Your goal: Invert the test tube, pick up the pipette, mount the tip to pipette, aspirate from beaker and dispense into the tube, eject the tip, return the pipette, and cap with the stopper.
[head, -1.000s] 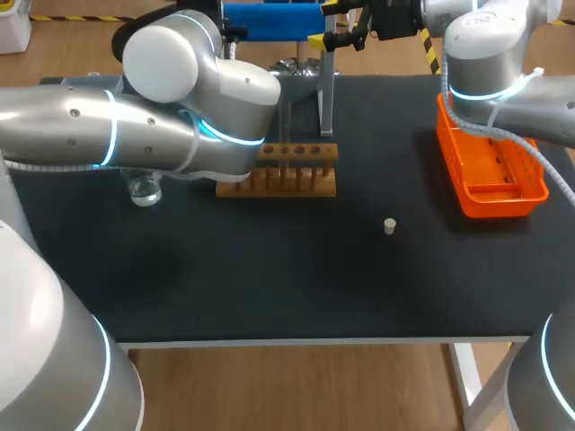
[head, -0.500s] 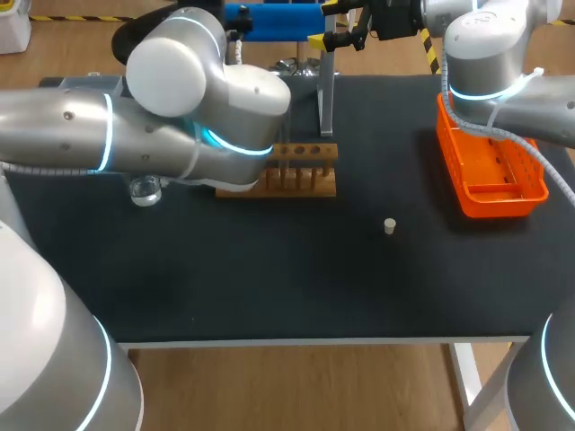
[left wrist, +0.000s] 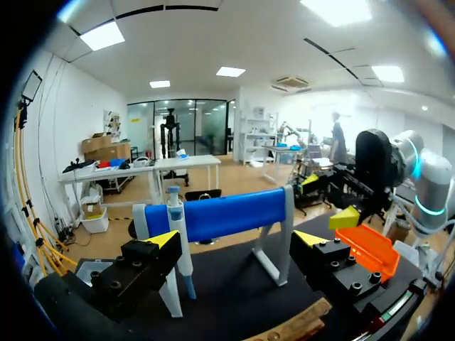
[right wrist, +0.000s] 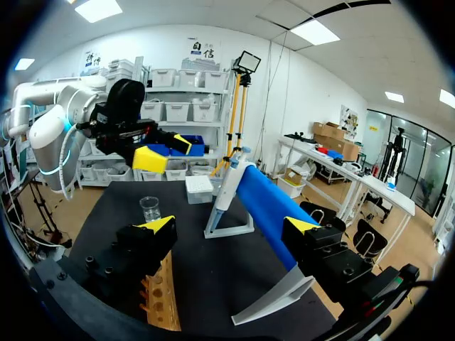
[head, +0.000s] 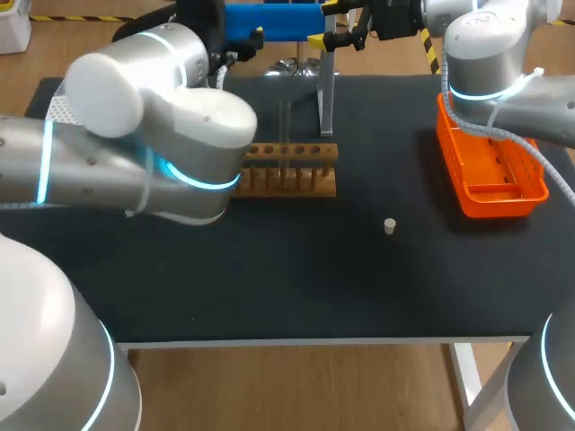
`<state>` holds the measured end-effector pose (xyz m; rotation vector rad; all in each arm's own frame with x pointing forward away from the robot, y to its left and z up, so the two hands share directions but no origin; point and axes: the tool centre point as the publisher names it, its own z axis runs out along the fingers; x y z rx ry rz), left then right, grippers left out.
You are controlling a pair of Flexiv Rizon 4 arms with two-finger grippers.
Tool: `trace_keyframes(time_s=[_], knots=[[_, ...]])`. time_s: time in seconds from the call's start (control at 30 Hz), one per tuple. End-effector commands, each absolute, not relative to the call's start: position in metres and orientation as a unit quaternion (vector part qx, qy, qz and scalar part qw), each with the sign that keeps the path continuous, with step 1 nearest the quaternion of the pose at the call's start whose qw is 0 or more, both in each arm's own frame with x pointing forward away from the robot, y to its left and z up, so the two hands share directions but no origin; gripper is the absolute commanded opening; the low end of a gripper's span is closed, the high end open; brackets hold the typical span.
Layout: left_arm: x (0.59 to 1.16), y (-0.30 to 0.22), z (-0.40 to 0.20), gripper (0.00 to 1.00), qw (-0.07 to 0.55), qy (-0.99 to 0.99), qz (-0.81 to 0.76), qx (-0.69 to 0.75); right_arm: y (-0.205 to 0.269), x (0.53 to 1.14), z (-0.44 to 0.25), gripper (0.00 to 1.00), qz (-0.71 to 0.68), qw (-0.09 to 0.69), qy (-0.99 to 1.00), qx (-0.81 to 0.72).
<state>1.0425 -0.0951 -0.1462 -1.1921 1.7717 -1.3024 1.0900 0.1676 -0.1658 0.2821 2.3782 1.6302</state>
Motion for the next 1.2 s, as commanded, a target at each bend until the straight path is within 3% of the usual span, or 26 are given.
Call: trace_keyframes(time_s=[0.03,0.67,1.2], knots=[[1.001,-0.077,-0.141,1.0,0.211,0.731,-0.567,-0.315,0.167,1.09,-0.165,1.0,0.558,0.121,0.815,0.097],[0.937,-0.129,-0.168,1.0,0.054,0.822,-0.563,-0.063,0.167,1.09,-0.165,1.0,0.558,0.121,0.815,0.097],[0.952,-0.137,-0.2,1.0,0.041,0.84,-0.54,-0.044,0.167,1.09,-0.165,1.0,0.558,0.121,0.815,0.097]])
